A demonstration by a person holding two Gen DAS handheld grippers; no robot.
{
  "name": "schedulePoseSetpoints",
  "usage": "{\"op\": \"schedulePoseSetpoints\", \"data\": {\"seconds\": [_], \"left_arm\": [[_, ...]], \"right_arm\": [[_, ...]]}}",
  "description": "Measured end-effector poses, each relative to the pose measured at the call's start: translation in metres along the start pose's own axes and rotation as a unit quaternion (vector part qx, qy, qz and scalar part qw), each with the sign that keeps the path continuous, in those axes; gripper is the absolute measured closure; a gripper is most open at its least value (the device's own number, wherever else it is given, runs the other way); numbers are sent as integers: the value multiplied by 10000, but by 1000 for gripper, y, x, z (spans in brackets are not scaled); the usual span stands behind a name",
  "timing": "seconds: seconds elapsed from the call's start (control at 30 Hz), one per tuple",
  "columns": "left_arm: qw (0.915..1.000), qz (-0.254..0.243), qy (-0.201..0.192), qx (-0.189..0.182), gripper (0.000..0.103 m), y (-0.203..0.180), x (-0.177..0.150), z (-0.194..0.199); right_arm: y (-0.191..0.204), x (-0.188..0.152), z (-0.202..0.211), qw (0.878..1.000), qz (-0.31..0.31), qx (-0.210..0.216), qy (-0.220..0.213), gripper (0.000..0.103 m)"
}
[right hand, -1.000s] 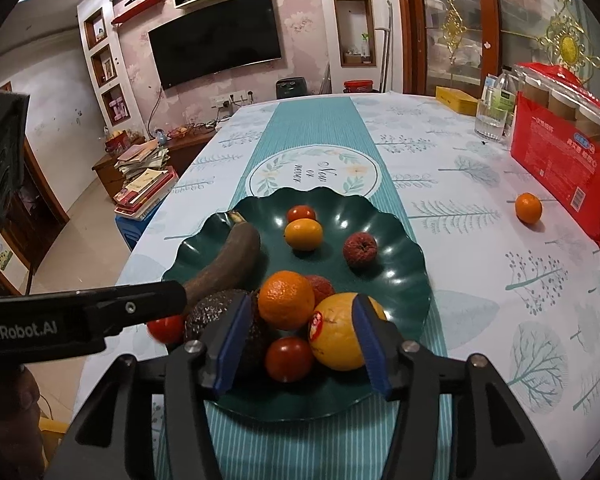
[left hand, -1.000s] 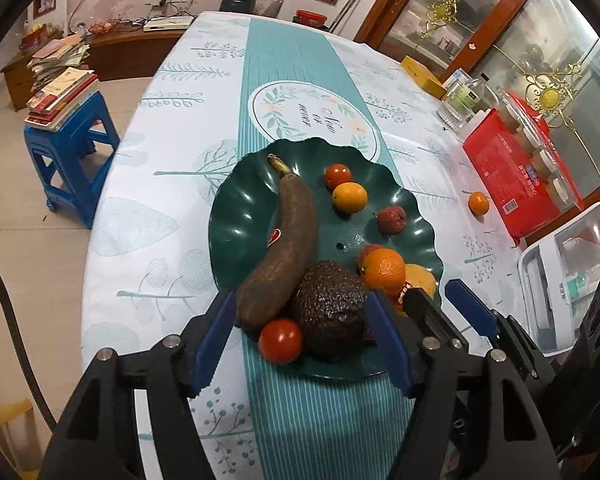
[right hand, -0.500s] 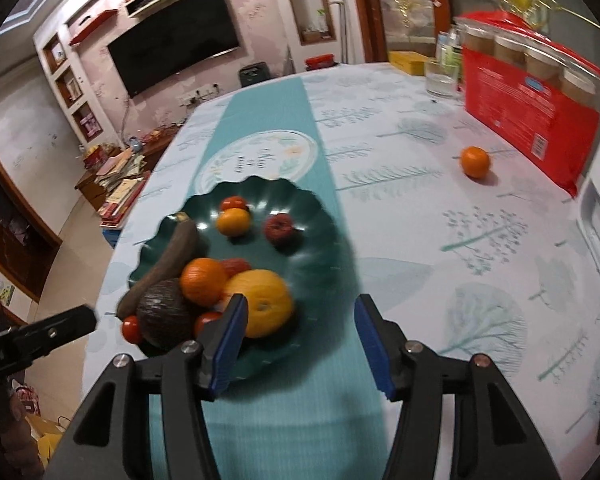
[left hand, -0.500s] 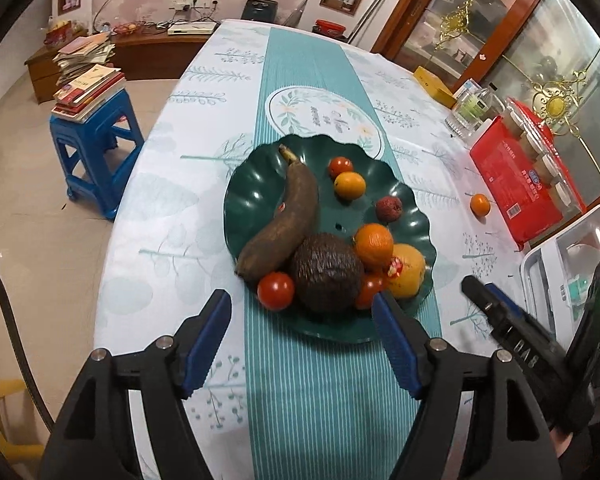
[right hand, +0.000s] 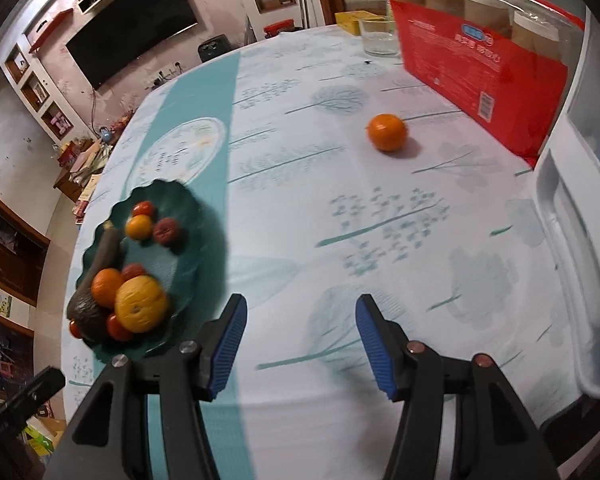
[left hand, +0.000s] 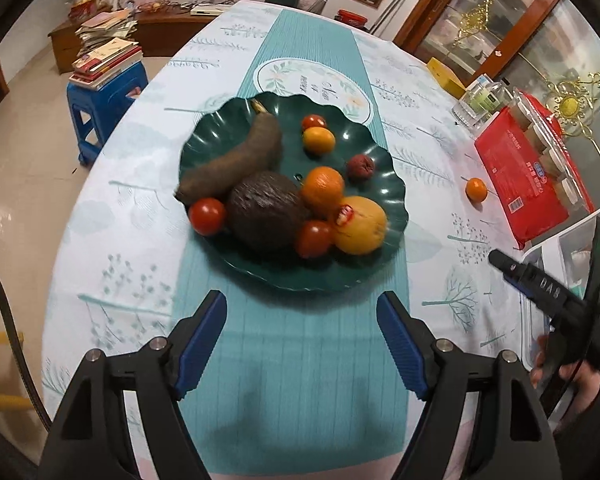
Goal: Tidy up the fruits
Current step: 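Move the open right tool to the last mandarin and close on it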
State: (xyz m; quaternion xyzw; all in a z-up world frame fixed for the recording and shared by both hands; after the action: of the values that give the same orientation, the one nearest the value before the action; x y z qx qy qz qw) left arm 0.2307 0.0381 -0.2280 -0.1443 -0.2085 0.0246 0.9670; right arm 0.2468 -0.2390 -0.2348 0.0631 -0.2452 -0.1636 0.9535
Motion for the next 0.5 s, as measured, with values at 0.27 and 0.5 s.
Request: {"op": "schedulePoseSetpoints", "data": {"seconds": [0.27, 0.5], "left_arm": [[9979, 408, -87, 494, 25, -20, -17, -10], [9925, 875, -132, 840, 24, -20, -25, -23]], "right_arm": [[-41, 51, -17, 9997, 260, 8, 5, 45], [-56, 94, -47, 9990, 425, 94, -108, 45]]}}
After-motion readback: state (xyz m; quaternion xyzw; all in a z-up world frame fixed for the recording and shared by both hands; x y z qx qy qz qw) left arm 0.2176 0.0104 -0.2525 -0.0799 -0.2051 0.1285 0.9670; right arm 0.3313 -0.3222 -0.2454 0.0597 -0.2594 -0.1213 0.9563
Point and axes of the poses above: each gripper's, at about its wrist camera, not at the fingertips, and z roughly against the way its jaws point, y to its left, x to its top, the point moved 8 cm from there along -z, roughly the way its jaws point
